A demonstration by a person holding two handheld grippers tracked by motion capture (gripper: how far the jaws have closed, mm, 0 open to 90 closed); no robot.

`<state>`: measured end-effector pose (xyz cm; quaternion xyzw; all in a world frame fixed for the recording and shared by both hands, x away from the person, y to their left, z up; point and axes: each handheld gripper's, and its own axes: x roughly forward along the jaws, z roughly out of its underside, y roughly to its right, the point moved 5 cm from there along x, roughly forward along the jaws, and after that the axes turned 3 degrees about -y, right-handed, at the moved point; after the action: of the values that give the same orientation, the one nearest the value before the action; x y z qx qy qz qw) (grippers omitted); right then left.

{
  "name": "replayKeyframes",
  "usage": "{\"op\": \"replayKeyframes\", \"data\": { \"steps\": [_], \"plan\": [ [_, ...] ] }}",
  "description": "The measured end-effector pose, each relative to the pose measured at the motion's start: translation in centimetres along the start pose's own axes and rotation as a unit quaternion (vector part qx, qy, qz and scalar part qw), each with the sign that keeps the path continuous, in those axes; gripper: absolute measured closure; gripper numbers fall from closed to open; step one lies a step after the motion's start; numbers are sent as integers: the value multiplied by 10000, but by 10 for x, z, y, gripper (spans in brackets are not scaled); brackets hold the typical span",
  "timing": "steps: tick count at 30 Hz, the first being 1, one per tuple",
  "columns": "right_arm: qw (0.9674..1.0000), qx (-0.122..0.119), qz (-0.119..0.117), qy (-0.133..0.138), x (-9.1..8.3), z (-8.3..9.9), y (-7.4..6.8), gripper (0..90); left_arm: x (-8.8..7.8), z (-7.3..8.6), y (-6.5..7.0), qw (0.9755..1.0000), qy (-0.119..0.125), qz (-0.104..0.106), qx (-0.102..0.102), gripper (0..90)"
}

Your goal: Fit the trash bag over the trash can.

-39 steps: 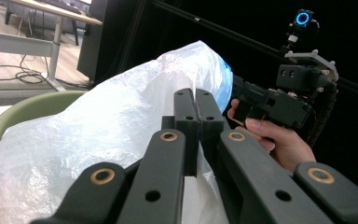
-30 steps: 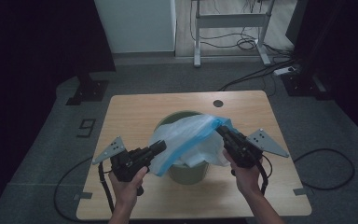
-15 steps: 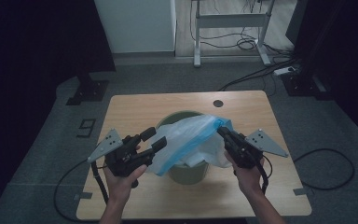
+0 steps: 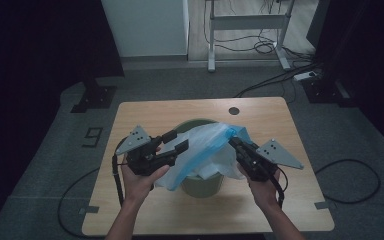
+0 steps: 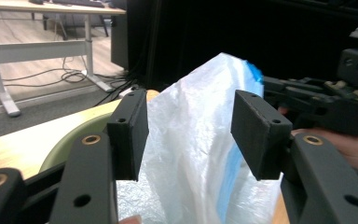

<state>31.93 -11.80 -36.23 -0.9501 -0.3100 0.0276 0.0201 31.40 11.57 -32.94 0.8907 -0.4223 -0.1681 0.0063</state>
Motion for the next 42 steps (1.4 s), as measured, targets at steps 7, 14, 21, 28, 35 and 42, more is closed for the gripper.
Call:
{"op": "replayKeyframes", "data": {
  "steps": [7, 14, 21, 28, 35, 42],
  "plan": [
    [10000, -28, -3, -19, 1, 1, -2, 894, 11, 5, 2, 9999, -89, 13, 135, 687],
    [10000, -27, -36, -43, 1, 4, -2, 894, 12, 2, 2, 9996, 76, -100, 245, 900],
    [10000, 45, -45, -71, -2, 10, 3, 894, 10, -2, -12, 9989, 439, -16, -156, 900],
    [9999, 67, -18, -142, -6, 15, 11, 894, 6, -2, -33, 9956, 742, -49, -575, 900],
    [9998, 112, 29, -173, -20, 20, 25, 894, -4, 0, -50, 9909, 1019, -91, -871, 900],
    [9998, 159, 10, -143, -42, 21, 37, 894, -24, 9, -56, 9880, 1192, -147, -967, 900]
  ]
}}
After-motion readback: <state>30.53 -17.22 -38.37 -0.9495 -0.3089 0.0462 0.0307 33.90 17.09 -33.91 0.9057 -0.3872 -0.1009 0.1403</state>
